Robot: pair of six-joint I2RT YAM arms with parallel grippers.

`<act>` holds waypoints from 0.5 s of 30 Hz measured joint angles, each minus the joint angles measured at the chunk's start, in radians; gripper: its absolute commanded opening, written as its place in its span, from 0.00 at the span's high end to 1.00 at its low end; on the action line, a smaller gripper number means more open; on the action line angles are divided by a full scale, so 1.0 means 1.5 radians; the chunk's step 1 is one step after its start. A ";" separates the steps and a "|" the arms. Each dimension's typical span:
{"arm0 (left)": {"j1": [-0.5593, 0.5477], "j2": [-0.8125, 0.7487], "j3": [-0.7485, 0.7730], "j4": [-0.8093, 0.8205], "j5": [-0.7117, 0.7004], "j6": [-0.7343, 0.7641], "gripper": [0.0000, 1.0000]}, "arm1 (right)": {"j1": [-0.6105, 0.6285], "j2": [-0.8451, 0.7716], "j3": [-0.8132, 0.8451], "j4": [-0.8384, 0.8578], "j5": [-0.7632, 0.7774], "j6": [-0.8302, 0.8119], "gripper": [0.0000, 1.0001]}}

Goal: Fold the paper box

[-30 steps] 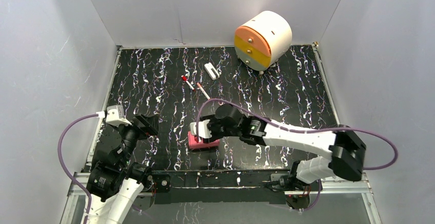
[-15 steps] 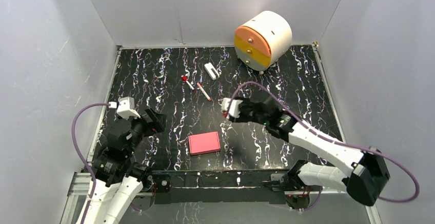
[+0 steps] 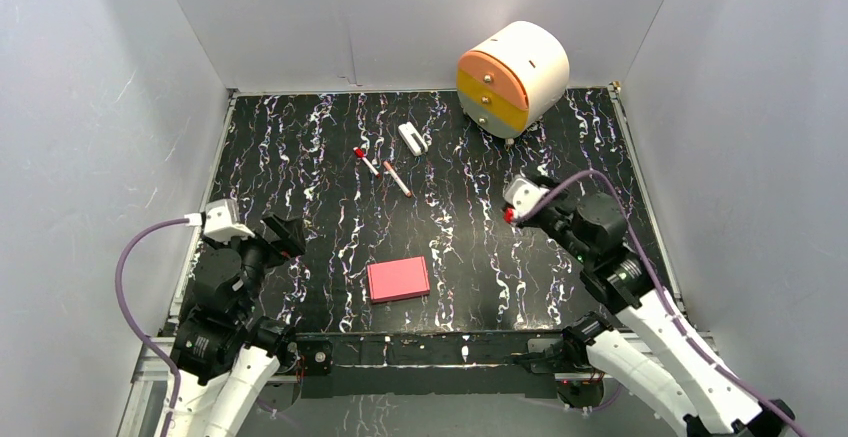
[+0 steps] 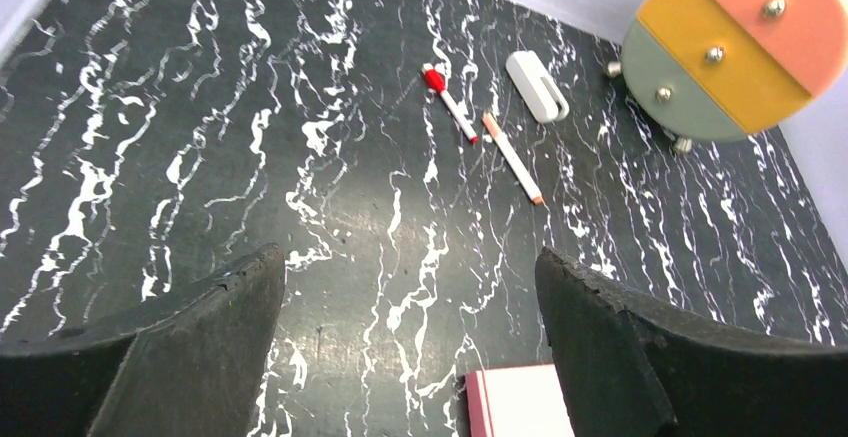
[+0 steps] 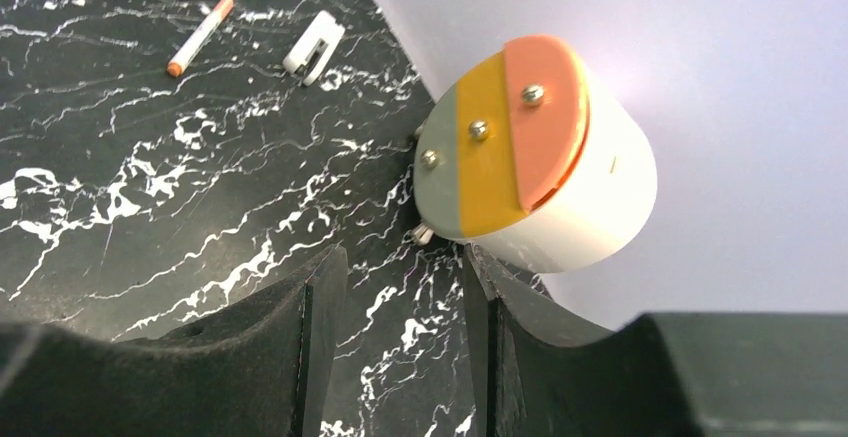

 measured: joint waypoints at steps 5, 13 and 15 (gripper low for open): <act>0.000 -0.036 0.002 0.001 -0.033 0.016 0.08 | 0.000 -0.078 -0.027 0.004 -0.002 0.000 0.46; 0.000 -0.043 -0.001 0.006 -0.037 0.025 0.08 | 0.000 -0.068 -0.042 0.003 -0.003 0.000 0.46; 0.000 -0.042 -0.001 0.006 -0.037 0.027 0.08 | 0.000 -0.044 -0.042 0.003 -0.003 0.000 0.46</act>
